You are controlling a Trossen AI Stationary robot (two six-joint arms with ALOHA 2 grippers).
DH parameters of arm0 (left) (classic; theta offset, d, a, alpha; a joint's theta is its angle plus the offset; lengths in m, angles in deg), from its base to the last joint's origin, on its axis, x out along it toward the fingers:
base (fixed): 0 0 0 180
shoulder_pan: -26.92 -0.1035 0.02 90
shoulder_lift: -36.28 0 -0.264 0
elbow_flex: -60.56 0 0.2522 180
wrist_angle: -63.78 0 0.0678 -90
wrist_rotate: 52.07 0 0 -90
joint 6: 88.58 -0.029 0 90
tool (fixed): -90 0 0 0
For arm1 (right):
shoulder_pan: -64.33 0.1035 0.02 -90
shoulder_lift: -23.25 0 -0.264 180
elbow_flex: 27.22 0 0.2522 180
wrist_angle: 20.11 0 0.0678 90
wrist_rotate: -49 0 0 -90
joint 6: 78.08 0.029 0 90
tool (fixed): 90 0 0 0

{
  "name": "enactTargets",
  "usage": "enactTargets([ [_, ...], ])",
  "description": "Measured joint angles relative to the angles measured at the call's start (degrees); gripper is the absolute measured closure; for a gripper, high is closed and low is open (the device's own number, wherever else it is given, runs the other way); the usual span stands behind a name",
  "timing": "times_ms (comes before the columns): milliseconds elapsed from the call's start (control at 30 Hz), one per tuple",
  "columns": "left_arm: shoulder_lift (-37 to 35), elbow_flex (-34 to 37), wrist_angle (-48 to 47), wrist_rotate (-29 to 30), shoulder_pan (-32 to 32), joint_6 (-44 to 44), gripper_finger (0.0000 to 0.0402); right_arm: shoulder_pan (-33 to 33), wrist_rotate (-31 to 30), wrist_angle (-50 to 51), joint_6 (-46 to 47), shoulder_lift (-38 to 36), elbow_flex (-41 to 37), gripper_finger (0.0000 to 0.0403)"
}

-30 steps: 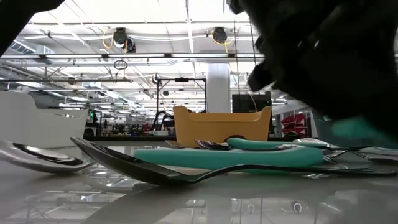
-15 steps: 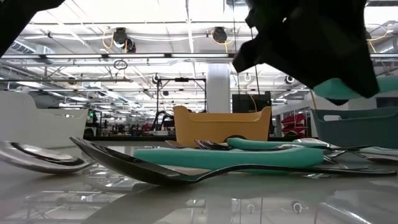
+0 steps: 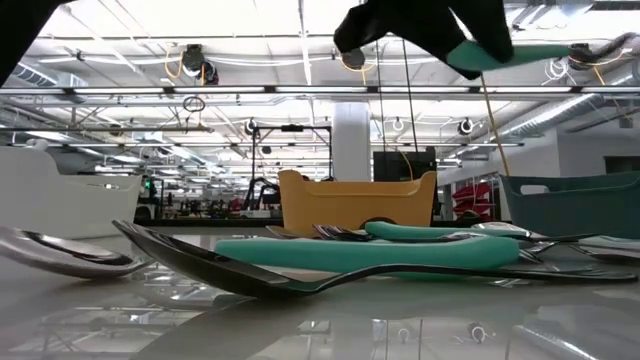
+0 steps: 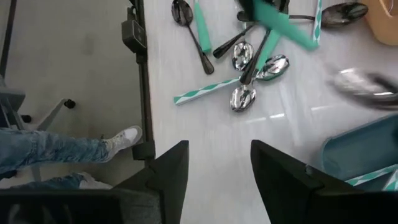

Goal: Sort silverware by color (type)
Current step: Put the green spoon into the orange bin

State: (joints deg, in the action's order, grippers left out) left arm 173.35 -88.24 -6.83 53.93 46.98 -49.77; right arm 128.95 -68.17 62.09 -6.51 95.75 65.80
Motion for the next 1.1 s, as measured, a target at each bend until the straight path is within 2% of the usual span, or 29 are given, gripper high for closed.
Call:
enactTargets([
  [233, -1.32, 0.05, -6.11, 0.43, -3.13, -2.92, 0.0323, 0.00, -0.08, 0.83, 0.08, -0.02, 0.00, 0.0236],
  [500, -5.18, 0.11, -17.51, 1.04, -6.98, -5.73, 0.0323, 0.00, -0.39, 1.45, 3.41, -0.04, 0.00, 0.0236],
  [800, -8.24, 0.05, -27.63, 2.12, -14.22, -14.15, 0.0323, -1.31, -7.25, 2.33, 4.59, -0.42, 0.00, 0.0236],
  [900, -8.24, 0.58, -30.93, -0.14, -17.49, -16.24, 0.0323, -2.35, -7.54, 2.77, 5.88, -0.92, 0.00, 0.0236],
  [1100, -8.02, 3.02, -31.05, -6.36, -22.70, -17.49, 0.0324, -3.56, -7.57, 3.97, 9.13, -2.03, 0.00, 0.0236],
])
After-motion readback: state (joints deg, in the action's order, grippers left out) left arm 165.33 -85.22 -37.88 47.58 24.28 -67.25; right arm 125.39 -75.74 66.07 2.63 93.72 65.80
